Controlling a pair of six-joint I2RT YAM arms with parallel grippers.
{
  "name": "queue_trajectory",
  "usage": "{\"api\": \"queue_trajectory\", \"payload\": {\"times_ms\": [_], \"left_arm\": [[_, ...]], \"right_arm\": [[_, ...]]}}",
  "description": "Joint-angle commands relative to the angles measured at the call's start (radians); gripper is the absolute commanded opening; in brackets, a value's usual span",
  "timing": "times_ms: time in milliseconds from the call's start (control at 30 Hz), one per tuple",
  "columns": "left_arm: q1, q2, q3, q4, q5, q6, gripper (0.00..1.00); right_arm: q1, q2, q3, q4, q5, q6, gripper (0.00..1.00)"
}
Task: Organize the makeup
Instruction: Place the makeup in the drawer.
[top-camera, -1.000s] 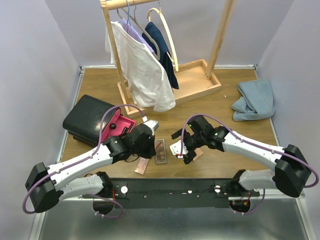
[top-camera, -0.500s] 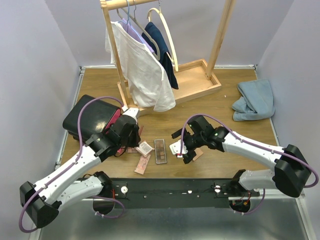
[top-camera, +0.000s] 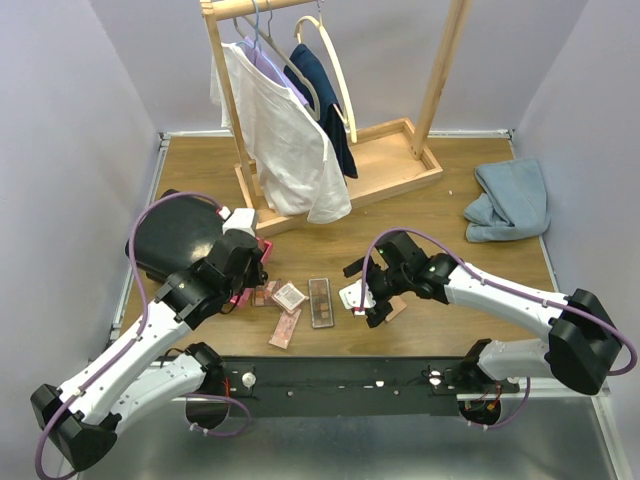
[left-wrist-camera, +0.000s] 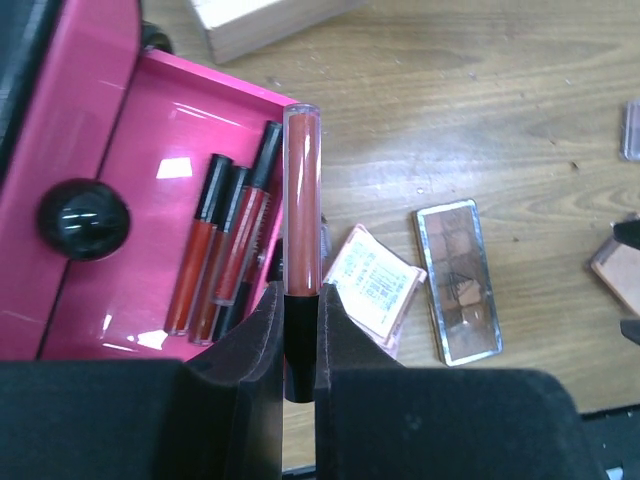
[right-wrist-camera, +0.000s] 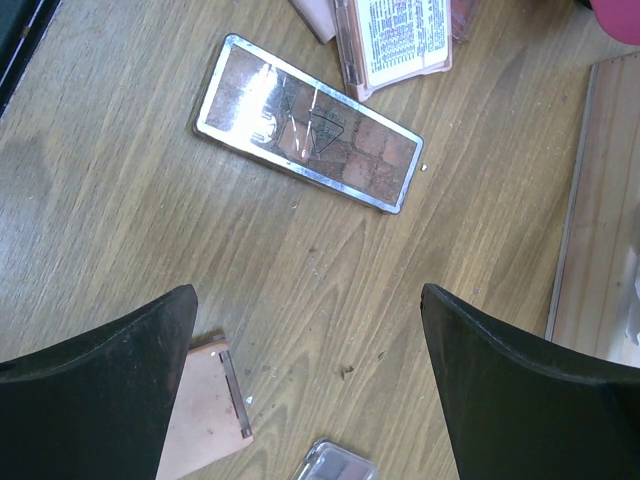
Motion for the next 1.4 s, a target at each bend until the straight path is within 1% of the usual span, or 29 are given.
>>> {"api": "queue_trajectory", "payload": {"times_ms": [0,333,500,633,767,833,867,900,933,967,1033,1067,1133,1167,1367], "left_arm": [[0.024,-0.02,-0.012,-0.015,-0.082,-0.019,0.0],[0.079,-0.014,-0.027,0.001,-0.082,-0.01,0.0],[0.109,0.0,-0.03,0.001,-0.103,-0.004,0.0],[0.128,0.029,-0.035,0.002,-0.125,-0.001,0.0],[0.147,0.066,-0.05,0.025,-0.088,0.008,0.0],[0.156,0.078,-0.05,0.022,-0.092,0.005,0.0],[0.156,0.088,-0.045,0.019,-0.105,0.004,0.02],[0.161,0.089,-0.047,0.019,-0.108,0.004,0.08],[0.162,0.088,-0.045,0.018,-0.109,0.002,0.15],[0.164,0.085,-0.045,0.019,-0.112,0.002,0.28],[0.167,0.08,-0.045,0.016,-0.12,0.001,0.38],[0.167,0.075,-0.042,0.016,-0.122,0.001,0.49],[0.167,0.072,-0.041,0.016,-0.125,-0.001,0.6],[0.168,0.066,-0.041,0.014,-0.122,0.001,0.63],[0.167,0.034,-0.038,0.011,-0.106,0.001,0.63]], "right_arm": [[-0.003,0.007,-0.028,0.021,0.012,0.009,1.0],[-0.003,0.012,-0.03,0.021,0.015,0.004,1.0],[-0.003,0.013,-0.031,0.021,0.015,0.004,1.0],[-0.003,0.01,-0.031,0.021,0.013,0.006,1.0],[-0.003,0.008,-0.031,0.023,0.012,0.004,1.0],[-0.004,0.008,-0.031,0.021,0.012,0.003,1.0],[-0.003,0.007,-0.033,0.021,0.012,0.003,1.0],[-0.003,0.008,-0.033,0.023,0.012,0.003,1.0],[-0.004,0.007,-0.033,0.021,0.012,0.003,1.0],[-0.003,0.005,-0.033,0.023,0.013,0.003,1.0],[-0.003,0.005,-0.033,0.023,0.012,0.003,1.0],[-0.004,0.007,-0.034,0.023,0.012,0.003,1.0],[-0.004,0.007,-0.033,0.021,0.012,0.003,1.0],[-0.003,0.007,-0.033,0.021,0.012,0.003,1.0],[-0.004,0.01,-0.031,0.023,0.012,0.004,1.0]]}}
